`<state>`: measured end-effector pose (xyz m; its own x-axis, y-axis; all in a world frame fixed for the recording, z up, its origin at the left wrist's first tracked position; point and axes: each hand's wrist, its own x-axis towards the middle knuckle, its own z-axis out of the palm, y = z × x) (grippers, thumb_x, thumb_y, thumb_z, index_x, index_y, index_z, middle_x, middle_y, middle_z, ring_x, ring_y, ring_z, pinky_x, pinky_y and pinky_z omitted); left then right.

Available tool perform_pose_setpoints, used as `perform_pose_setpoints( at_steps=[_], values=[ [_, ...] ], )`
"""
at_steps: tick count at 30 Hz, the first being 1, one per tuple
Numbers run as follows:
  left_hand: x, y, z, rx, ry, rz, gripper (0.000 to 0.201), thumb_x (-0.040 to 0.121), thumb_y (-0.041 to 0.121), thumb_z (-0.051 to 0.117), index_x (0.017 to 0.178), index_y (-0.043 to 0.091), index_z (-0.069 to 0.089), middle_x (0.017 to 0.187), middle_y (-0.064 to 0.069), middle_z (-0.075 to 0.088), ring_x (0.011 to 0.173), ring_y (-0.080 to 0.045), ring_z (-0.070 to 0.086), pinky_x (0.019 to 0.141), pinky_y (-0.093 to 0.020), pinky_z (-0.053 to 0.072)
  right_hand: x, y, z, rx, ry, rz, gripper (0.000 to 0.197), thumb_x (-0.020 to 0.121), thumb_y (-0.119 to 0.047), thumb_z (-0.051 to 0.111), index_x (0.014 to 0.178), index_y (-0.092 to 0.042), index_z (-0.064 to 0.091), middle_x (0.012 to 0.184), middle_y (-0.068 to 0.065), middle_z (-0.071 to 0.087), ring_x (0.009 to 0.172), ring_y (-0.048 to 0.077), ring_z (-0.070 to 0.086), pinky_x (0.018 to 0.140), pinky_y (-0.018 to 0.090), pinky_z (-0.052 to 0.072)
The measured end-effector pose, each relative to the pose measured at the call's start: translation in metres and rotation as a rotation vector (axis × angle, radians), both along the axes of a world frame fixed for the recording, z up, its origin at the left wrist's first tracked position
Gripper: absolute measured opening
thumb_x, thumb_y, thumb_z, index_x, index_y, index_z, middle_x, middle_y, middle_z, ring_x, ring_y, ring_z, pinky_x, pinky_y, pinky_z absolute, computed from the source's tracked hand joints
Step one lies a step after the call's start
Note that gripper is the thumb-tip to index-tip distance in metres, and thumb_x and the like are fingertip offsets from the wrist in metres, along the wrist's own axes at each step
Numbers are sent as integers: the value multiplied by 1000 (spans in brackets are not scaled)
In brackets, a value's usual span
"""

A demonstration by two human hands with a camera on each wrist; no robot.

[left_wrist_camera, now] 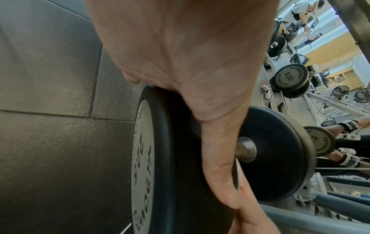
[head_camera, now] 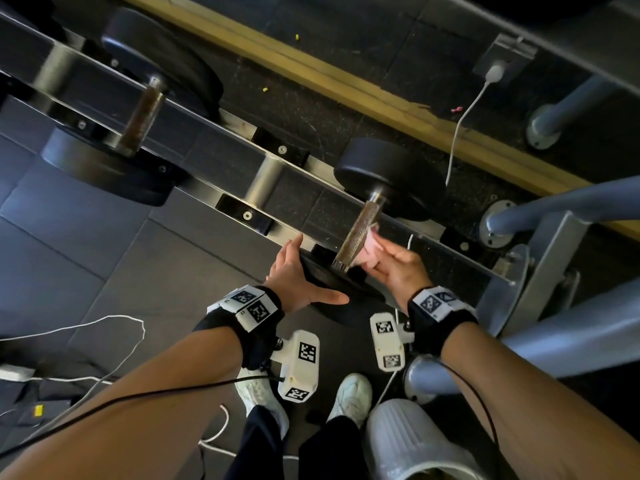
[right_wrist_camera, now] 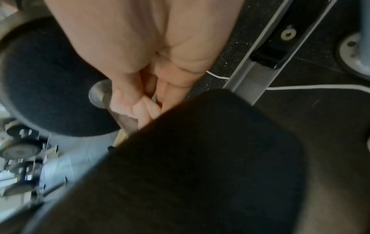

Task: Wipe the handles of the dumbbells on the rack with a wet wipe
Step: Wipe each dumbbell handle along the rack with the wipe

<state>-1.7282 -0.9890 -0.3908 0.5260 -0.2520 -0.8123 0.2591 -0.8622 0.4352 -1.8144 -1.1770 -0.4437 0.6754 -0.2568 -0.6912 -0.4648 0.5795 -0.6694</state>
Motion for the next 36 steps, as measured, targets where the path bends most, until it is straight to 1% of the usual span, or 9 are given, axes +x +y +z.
perform_pose_setpoints(
  at_steps=[3,9,12,19,23,26,28,31,36],
  values=[
    [-1,-1,1,-12,4,16,141,53,45,94,156,36,-2,163,10,2,151,-23,8,120,-52,23,-11,-3,0,14,31,101,31,98,-5,51,108,-24,72,108,3,74,99,17,72,73,21,57],
    [-1,-1,1,-21,9,16,138,57,44,92,156,34,-4,163,10,1,151,-22,7,121,-52,22,16,-30,-3,92,13,-295,28,97,-3,51,112,-18,69,102,7,75,97,22,72,76,31,60],
    [-1,-1,0,-29,9,21,138,58,43,92,156,34,-4,163,10,1,151,-23,8,120,-52,23,29,-23,-5,106,-4,-219,27,98,-2,49,108,-19,69,95,4,77,91,19,74,70,29,60],
    [0,1,-1,-27,2,-1,138,57,46,92,156,34,-4,163,8,1,151,-23,8,121,-51,22,8,-8,-10,124,22,-130,24,96,-5,55,112,-15,69,103,6,76,99,20,72,73,26,59],
    [0,0,-1,-25,-2,1,139,56,45,92,156,34,-4,163,8,1,151,-23,7,121,-50,21,-6,-11,-9,22,101,90,29,97,-3,52,120,-13,66,100,5,76,92,20,74,73,27,59],
    [0,1,0,-19,-3,-2,138,56,45,92,156,34,-4,163,8,2,151,-23,8,121,-51,23,0,-19,-11,-92,228,43,24,97,-3,51,104,-16,69,96,9,75,87,24,73,72,33,58],
    [0,1,-1,-23,-7,-5,139,56,46,92,156,34,-3,163,8,2,151,-24,9,120,-51,23,12,-16,-12,-43,250,-79,21,98,-3,50,94,-15,66,88,10,74,81,25,73,68,36,57],
    [0,2,-1,-18,-7,-3,139,55,46,93,156,35,-2,163,9,3,150,-24,10,120,-51,24,26,-4,-12,72,205,-35,25,98,-1,49,85,-10,69,80,12,74,72,24,74,61,32,59],
    [0,2,-2,-15,-6,-3,139,54,47,93,155,36,-1,163,9,3,151,-24,9,120,-52,24,19,-6,-9,178,182,38,25,99,1,44,116,1,63,103,18,72,90,26,73,75,34,59]
  ],
)
